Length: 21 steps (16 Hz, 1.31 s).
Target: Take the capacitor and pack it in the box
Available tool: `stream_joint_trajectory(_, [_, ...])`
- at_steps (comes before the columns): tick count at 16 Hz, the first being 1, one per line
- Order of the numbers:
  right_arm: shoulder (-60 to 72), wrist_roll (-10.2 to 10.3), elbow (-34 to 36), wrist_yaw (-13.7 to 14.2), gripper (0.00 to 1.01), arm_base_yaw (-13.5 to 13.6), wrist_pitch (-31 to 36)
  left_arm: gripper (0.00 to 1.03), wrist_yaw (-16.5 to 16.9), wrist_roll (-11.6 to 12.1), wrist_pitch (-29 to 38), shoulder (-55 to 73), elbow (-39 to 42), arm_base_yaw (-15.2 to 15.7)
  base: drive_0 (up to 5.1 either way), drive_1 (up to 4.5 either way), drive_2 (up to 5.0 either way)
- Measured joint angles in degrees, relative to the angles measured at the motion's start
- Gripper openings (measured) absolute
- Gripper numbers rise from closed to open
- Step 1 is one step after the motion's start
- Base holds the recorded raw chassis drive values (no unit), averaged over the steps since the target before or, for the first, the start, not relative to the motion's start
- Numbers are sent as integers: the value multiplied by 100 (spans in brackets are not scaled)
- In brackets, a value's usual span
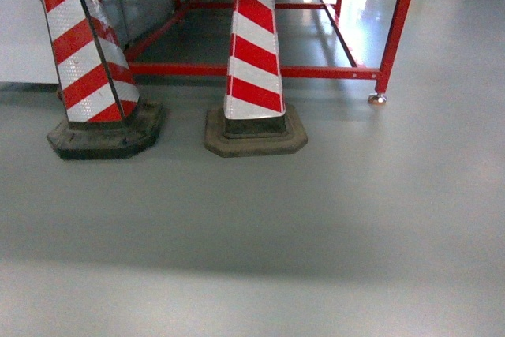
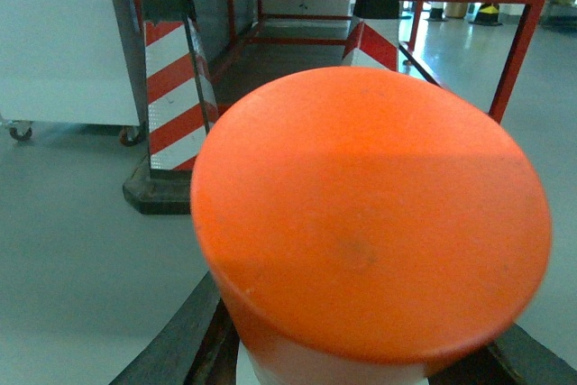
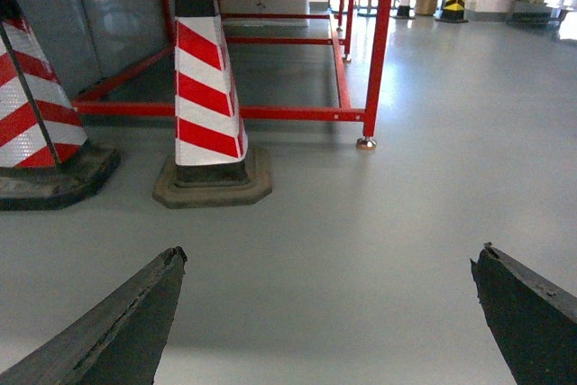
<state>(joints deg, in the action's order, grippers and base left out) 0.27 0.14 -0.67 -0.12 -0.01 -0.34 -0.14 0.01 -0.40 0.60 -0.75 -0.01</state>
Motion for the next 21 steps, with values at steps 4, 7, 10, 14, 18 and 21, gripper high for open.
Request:
stream_joint_trajectory(4, [0, 0, 0, 2, 98, 0, 2, 44, 4, 0, 2, 0, 0, 0, 2, 397, -394])
stream_joint_trajectory(7, [0, 0, 0, 4, 98, 0, 0, 44, 4, 0, 7, 0, 0, 0, -4, 392, -399])
stream_joint_trajectory(10, [0, 0, 0, 7, 98, 0, 4, 44, 11, 0, 2, 0, 0, 0, -2, 392, -396])
stream_joint_trajectory(14, [0, 0, 0, 9, 98, 0, 2, 44, 7, 0, 2, 0, 0, 0, -6, 388, -400])
stream_joint_trajectory(18, [0, 0, 0, 9, 98, 0, 9, 44, 11, 0, 0, 0, 0, 0, -10, 384, -403])
stream_joint_trajectory(21, [0, 0, 0, 9, 98, 0, 26, 44, 7, 0, -4, 0, 0, 0, -2, 392, -396])
